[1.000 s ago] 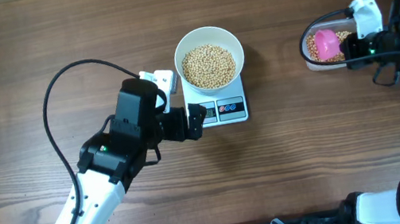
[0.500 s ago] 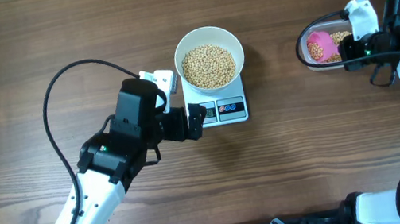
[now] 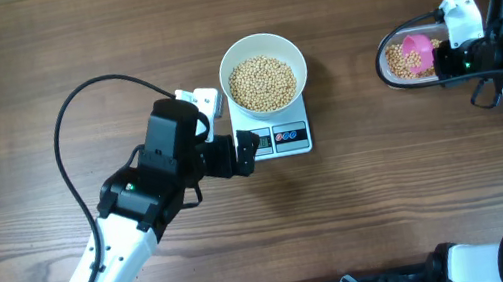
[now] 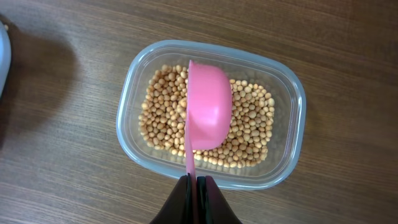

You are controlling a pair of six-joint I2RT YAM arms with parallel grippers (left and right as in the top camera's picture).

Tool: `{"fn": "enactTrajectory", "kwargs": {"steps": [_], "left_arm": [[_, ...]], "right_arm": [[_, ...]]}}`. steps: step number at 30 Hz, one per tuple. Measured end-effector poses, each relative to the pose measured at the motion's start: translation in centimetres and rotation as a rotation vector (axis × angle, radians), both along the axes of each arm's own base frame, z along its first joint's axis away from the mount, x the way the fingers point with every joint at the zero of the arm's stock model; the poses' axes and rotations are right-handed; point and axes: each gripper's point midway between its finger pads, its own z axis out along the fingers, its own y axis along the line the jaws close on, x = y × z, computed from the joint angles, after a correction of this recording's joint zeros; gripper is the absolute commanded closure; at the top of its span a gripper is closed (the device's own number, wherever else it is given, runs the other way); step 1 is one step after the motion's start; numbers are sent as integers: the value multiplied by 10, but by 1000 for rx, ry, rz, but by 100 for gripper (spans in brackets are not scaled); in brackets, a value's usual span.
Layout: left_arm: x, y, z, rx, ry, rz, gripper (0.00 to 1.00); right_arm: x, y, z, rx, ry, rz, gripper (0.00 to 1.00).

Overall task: Scoop item into bowl and weigh 150g on scale
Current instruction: 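Dip the pink scoop into the soybeans with the right gripper, then lift the scoop and carry it over the white bowl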

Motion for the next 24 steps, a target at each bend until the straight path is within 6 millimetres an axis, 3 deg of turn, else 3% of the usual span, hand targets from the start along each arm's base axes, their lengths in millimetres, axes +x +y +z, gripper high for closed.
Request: {"fn": "enactTrajectory", "kwargs": {"steps": [4, 10, 24], "left_arm": [[0, 0, 0, 0, 0, 0, 0], [0, 0, 0, 0, 0, 0, 0], [0, 0, 0, 0, 0, 0, 0]], "right_arm": [[-1, 0, 0, -13, 0, 21, 96], [-5, 2, 17, -24, -39, 25, 96], [-9, 5, 18, -54, -35, 96, 96]]}}
